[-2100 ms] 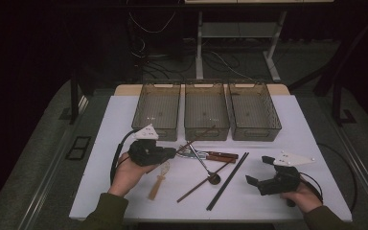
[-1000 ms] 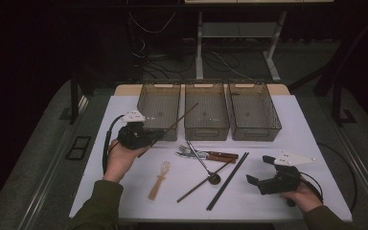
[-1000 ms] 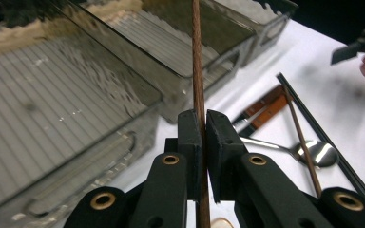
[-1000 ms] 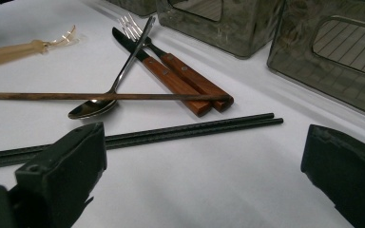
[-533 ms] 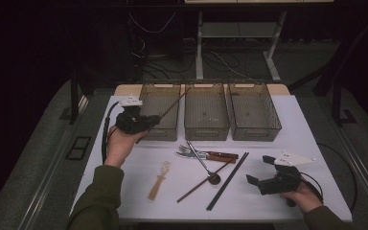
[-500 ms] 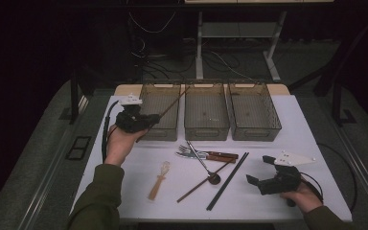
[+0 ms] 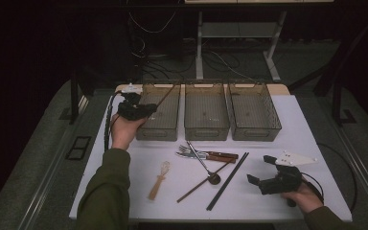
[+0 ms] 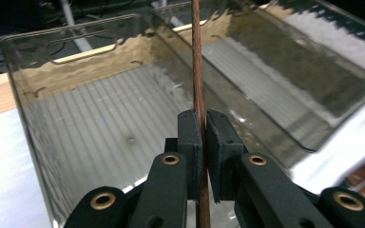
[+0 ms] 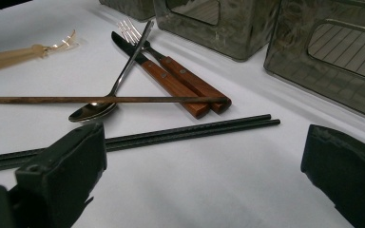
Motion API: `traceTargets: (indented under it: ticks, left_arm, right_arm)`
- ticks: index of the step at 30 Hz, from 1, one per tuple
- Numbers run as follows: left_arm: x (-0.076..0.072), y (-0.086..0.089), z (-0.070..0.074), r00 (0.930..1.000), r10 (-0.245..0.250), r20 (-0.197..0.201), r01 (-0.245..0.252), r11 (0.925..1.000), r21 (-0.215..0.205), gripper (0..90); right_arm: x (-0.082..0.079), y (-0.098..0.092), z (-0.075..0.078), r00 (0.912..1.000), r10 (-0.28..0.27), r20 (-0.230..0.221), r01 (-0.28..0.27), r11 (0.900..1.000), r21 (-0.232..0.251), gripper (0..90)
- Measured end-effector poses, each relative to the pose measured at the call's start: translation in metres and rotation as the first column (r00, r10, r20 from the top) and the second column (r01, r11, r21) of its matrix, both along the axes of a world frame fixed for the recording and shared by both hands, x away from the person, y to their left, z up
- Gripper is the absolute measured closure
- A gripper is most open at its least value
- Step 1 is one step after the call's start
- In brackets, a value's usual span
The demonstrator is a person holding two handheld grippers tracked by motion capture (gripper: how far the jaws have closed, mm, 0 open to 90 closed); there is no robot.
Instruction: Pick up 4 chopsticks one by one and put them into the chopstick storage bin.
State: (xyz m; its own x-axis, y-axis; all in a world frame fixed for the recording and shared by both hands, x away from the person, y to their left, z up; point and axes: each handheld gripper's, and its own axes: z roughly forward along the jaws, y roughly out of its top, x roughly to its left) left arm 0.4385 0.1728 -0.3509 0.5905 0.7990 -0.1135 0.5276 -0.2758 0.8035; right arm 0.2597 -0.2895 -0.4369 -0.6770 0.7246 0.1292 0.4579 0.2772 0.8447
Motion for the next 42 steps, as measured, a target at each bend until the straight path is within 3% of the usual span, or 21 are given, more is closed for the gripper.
traceTargets:
  ticks: [8,11,14,22,32,37,42]
  left_arm:
    - [0.029,-0.004,0.000,0.9983,0.059,-0.006,-0.058,0.9974,0.043,84.0]
    - [0.040,-0.009,-0.002,0.9970,0.073,-0.025,-0.070,0.9920,0.105,84.0]
    - [0.048,-0.012,-0.010,0.9938,0.096,-0.055,-0.088,0.9876,0.129,84.0]
    - [0.061,-0.011,-0.030,0.9821,0.136,-0.131,-0.118,0.9843,0.131,84.0]
    - [0.065,-0.009,-0.037,0.9673,0.173,-0.185,-0.146,0.9777,0.151,83.0]
    - [0.064,-0.010,-0.037,0.9690,0.172,-0.178,-0.145,0.9775,0.154,71.6]
    - [0.061,-0.010,-0.032,0.9757,0.149,-0.161,-0.128,0.9827,0.134,67.0]
  right_arm:
    - [0.000,0.000,0.000,1.0000,0.004,0.004,-0.004,1.000,0.003,1.4]
    - [0.000,0.000,0.000,1.0000,0.003,0.003,-0.003,1.000,0.004,1.4]
    - [-0.001,0.000,0.001,1.0000,0.002,0.004,-0.002,1.000,0.010,1.4]
    - [-0.001,0.000,0.001,1.0000,0.009,0.004,-0.009,1.000,0.013,1.4]
    - [-0.001,0.000,0.001,0.9999,0.012,0.004,-0.012,1.000,0.018,1.4]
    - [-0.001,-0.001,0.001,0.9999,0.012,0.004,-0.012,1.000,0.018,1.4]
    - [-0.001,0.000,0.001,0.9999,0.011,0.003,-0.012,1.000,0.019,1.4]
